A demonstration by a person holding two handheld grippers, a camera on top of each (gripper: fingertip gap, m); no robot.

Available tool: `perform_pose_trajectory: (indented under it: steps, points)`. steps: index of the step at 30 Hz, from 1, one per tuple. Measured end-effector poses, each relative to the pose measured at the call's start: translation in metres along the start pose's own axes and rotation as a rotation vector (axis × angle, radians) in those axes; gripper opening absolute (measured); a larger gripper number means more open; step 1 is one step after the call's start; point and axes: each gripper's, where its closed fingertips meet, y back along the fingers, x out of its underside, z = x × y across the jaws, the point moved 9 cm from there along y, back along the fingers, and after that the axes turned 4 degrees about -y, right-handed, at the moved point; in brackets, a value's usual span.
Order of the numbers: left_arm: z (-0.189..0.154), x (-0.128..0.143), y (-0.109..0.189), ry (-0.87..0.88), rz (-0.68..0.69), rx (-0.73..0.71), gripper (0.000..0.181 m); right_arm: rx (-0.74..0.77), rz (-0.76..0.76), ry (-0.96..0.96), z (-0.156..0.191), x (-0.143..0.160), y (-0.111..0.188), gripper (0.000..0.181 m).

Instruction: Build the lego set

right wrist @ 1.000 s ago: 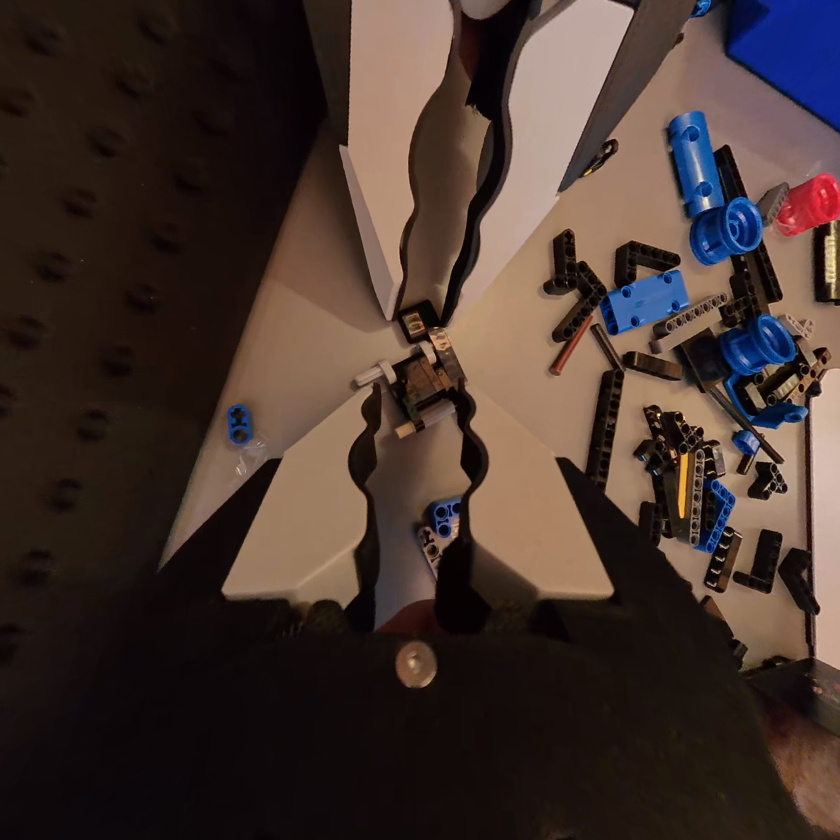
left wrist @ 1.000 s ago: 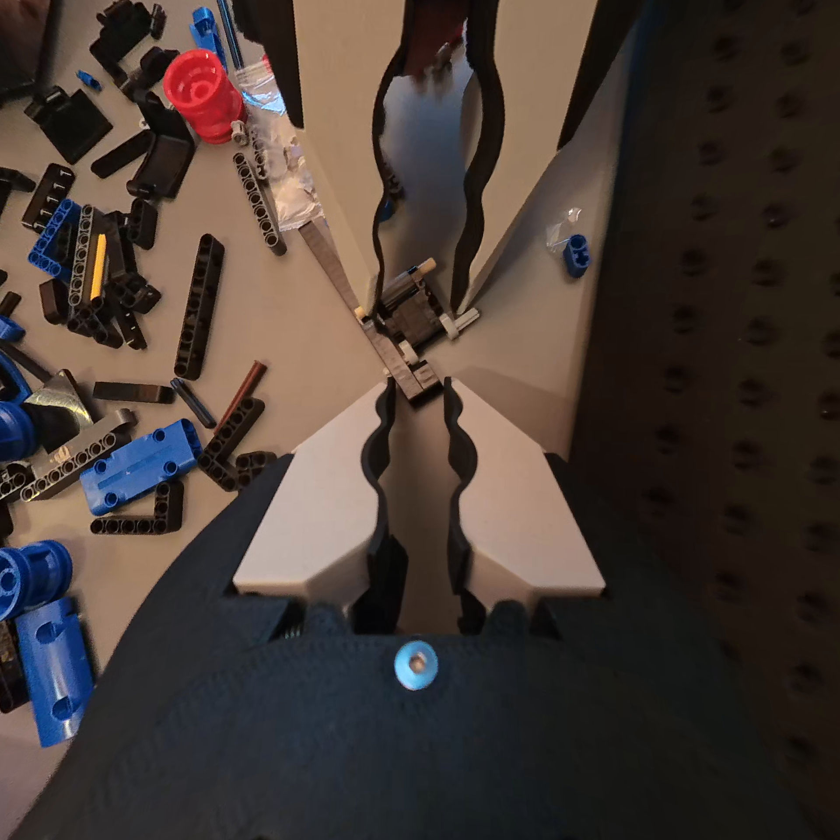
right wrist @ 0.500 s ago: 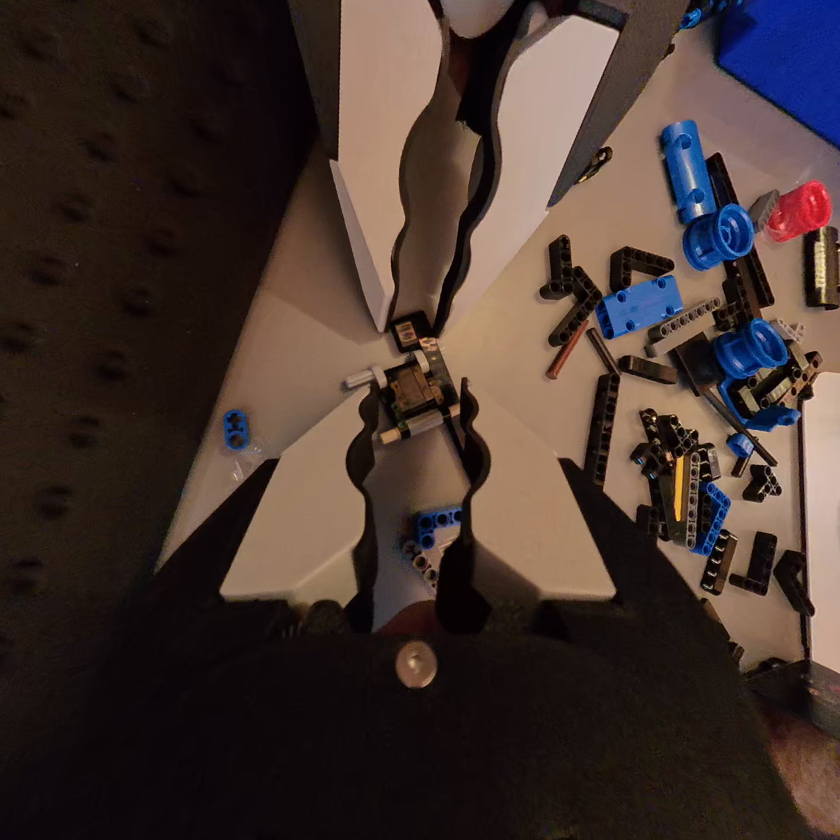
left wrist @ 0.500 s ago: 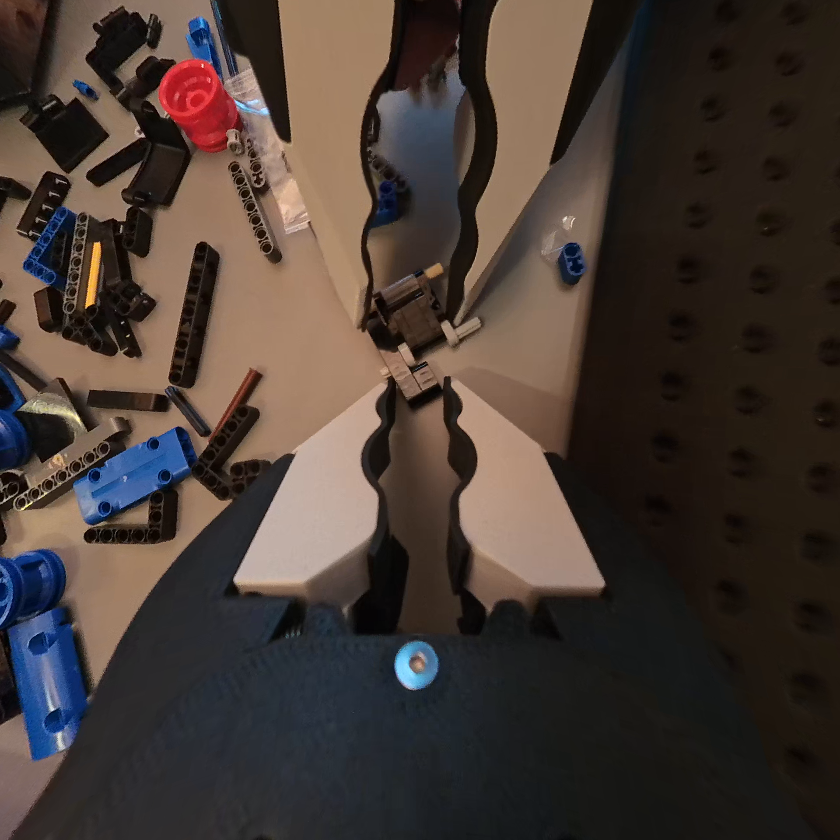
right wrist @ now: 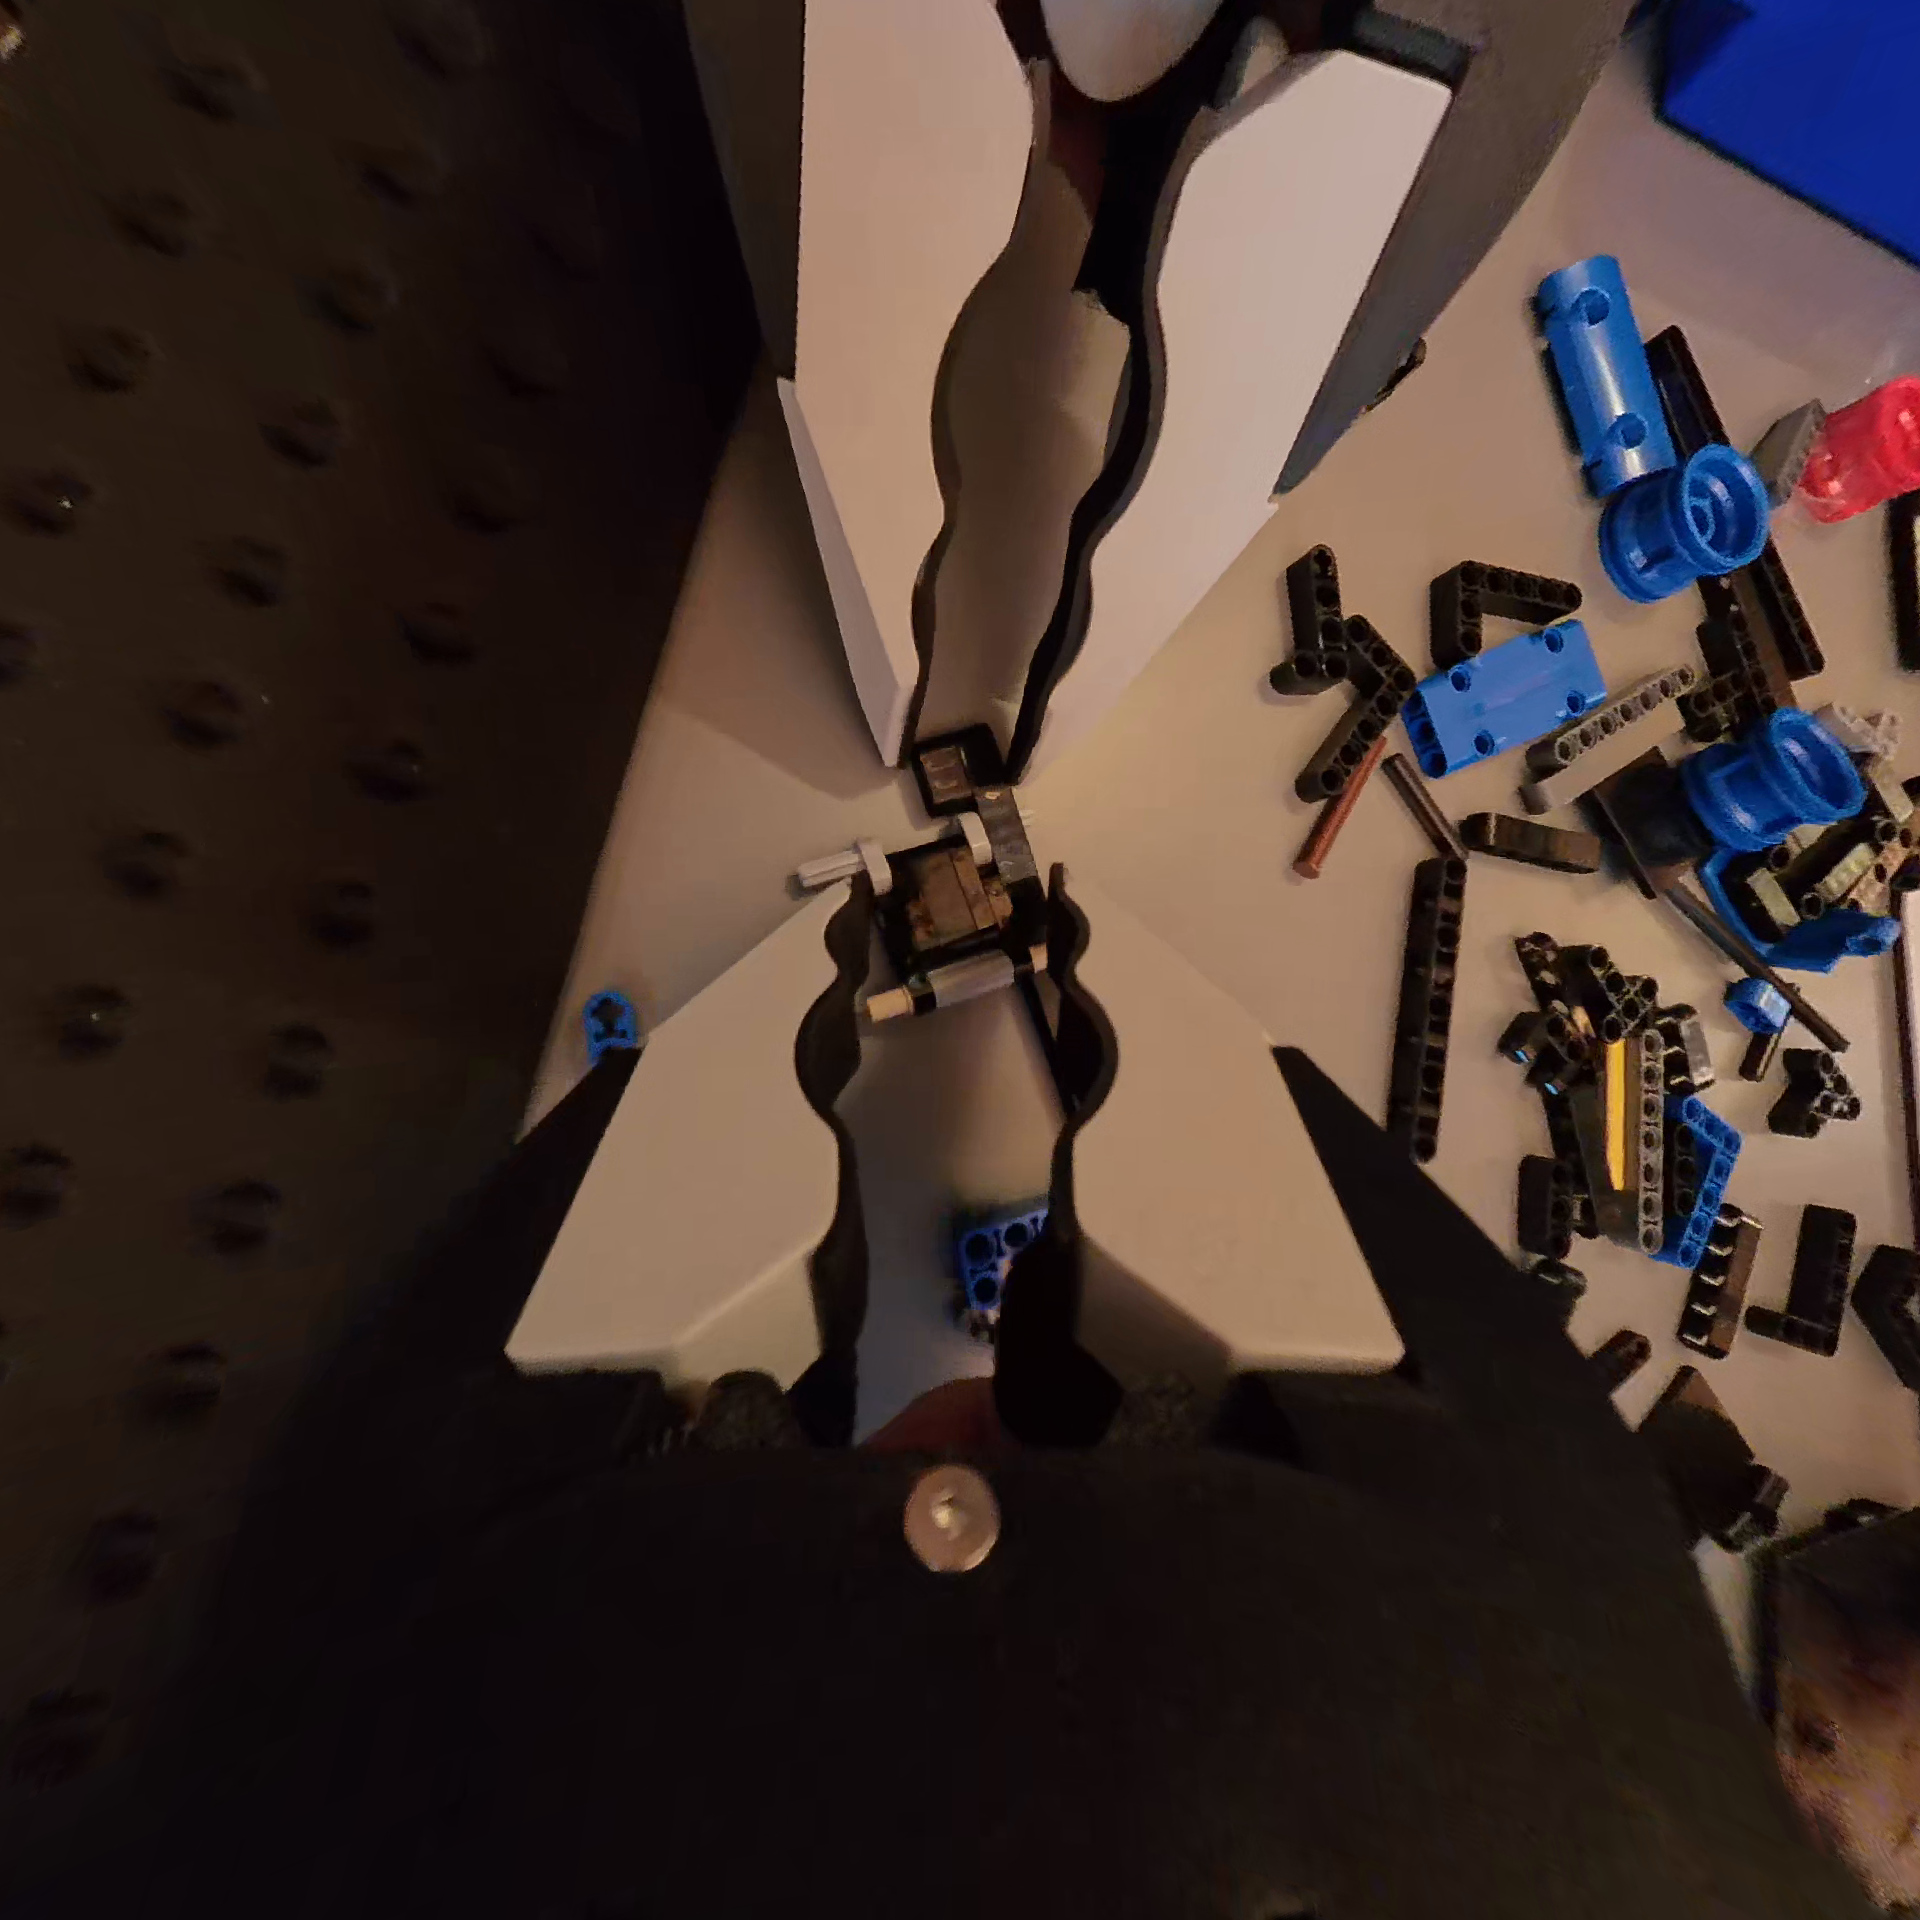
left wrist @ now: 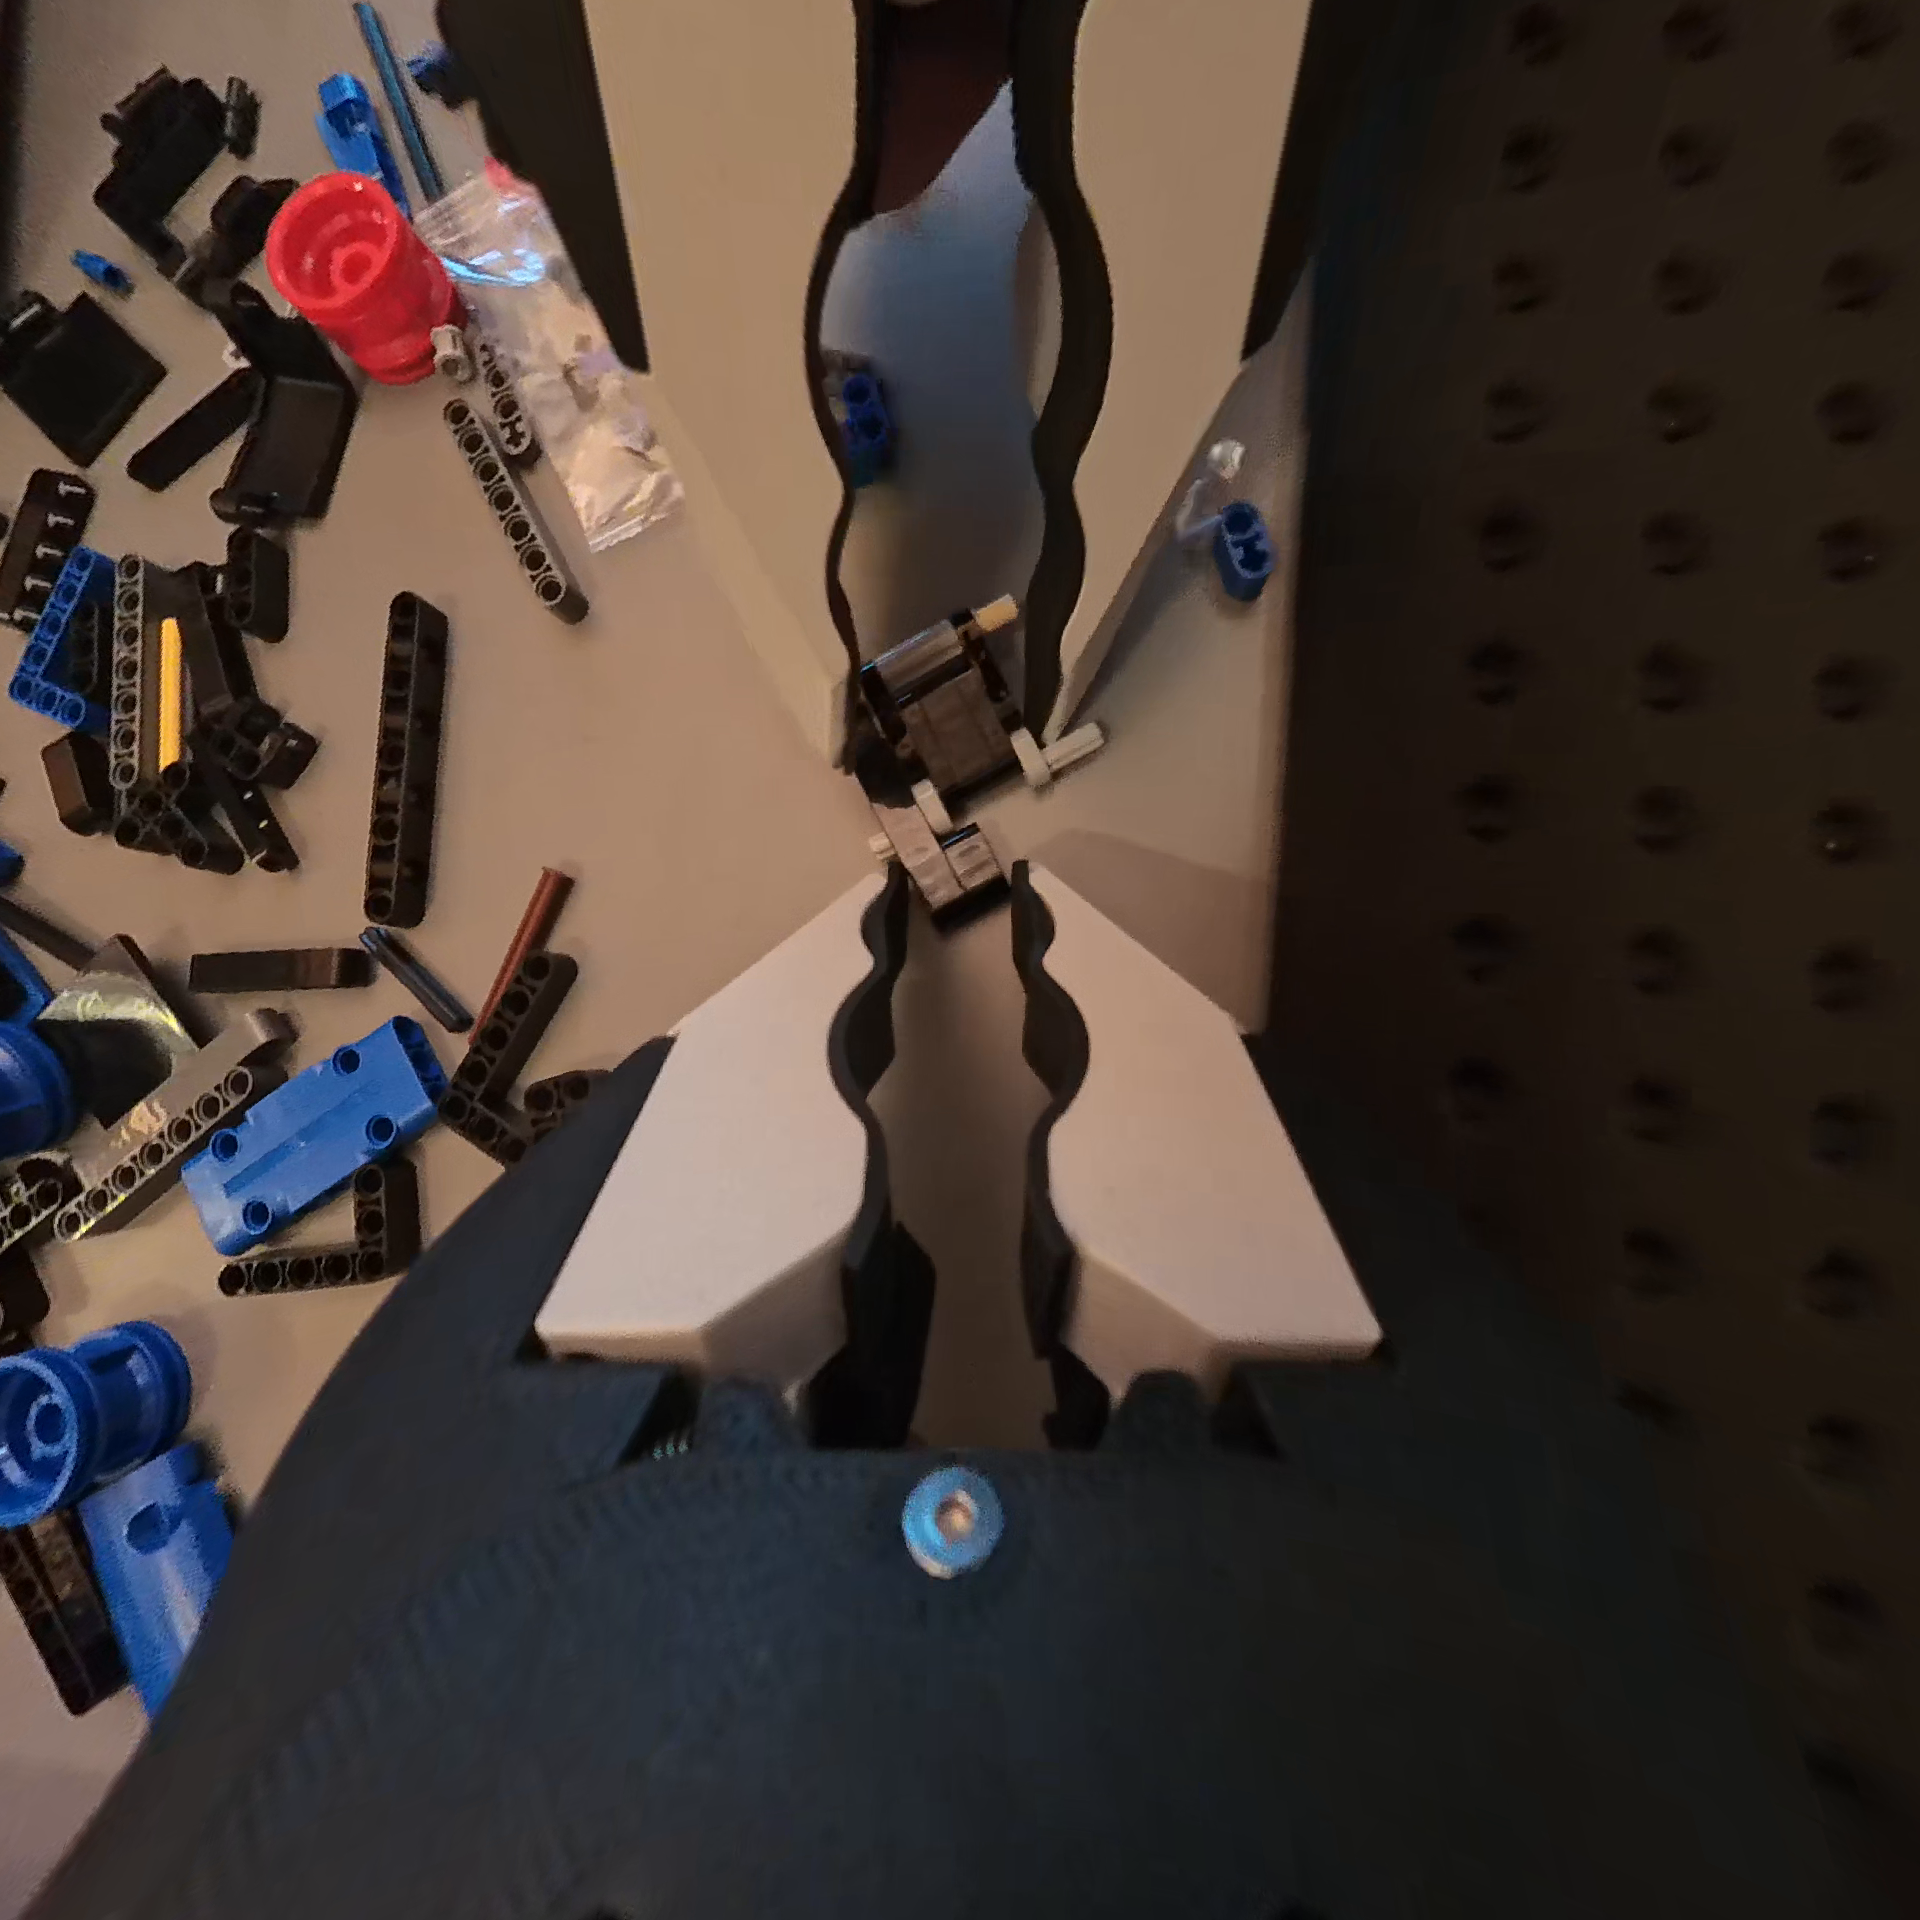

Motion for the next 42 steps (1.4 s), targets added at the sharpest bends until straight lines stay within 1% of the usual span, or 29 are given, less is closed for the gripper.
perform_pose_trajectory:
  steps: [1, 4, 8, 10, 14, 17, 19, 21, 23, 25, 28, 30, 33, 37, 42]
  points:
    - [0.0, 0.0, 0.001, -0.016, 0.011, 0.017, 0.018, 0.002, 0.005, -0.01, 0.002, -0.002, -0.001, 0.032]
    - [0.004, 0.003, 0.005, -0.061, 0.038, 0.065, 0.018, 0.013, 0.029, -0.067, 0.005, -0.01, -0.006, 0.03]
    - [0.008, 0.005, 0.007, -0.104, 0.063, 0.099, 0.017, 0.017, 0.018, -0.152, 0.008, -0.018, -0.012, 0.03]
    - [0.008, 0.005, 0.007, -0.107, 0.06, 0.106, 0.017, 0.026, 0.012, -0.142, 0.01, -0.019, -0.011, 0.035]
    - [0.008, 0.007, 0.007, -0.102, 0.044, 0.093, 0.018, 0.038, -0.002, -0.154, 0.008, -0.017, 0.002, 0.047]
    - [0.007, 0.008, 0.008, -0.095, 0.037, 0.083, 0.021, 0.095, -0.002, -0.183, 0.003, -0.007, 0.023, 0.049]
    - [0.007, 0.009, 0.009, -0.089, 0.037, 0.079, 0.025, 0.158, -0.013, -0.238, -0.003, 0.008, 0.048, 0.045]
    - [0.007, 0.01, 0.01, -0.087, 0.035, 0.074, 0.026, 0.245, -0.013, -0.327, -0.01, 0.033, 0.08, 0.037]
    - [0.007, 0.01, 0.01, -0.085, 0.03, 0.068, 0.027, 0.348, 0.008, -0.432, -0.017, 0.066, 0.116, 0.025]
    - [0.008, 0.009, 0.01, -0.084, 0.019, 0.061, 0.027, 0.435, 0.05, -0.536, -0.019, 0.103, 0.148, 0.018]
    - [0.01, 0.008, 0.01, -0.085, 0.008, 0.052, 0.029, 0.492, 0.119, -0.624, -0.015, 0.146, 0.178, 0.016]
    - [0.011, 0.009, 0.011, -0.078, 0.006, 0.048, 0.029, 0.496, 0.178, -0.645, -0.011, 0.166, 0.186, 0.017]
    - [0.012, 0.01, 0.011, -0.063, 0.008, 0.054, 0.029, 0.465, 0.225, -0.656, -0.005, 0.182, 0.187, 0.016]
    - [0.012, 0.01, 0.01, -0.054, 0.007, 0.063, 0.03, 0.379, 0.207, -0.639, 0.004, 0.186, 0.185, 0.016]
    - [0.013, 0.01, 0.011, -0.045, -0.007, 0.065, 0.029, 0.32, 0.196, -0.611, 0.012, 0.186, 0.184, 0.015]
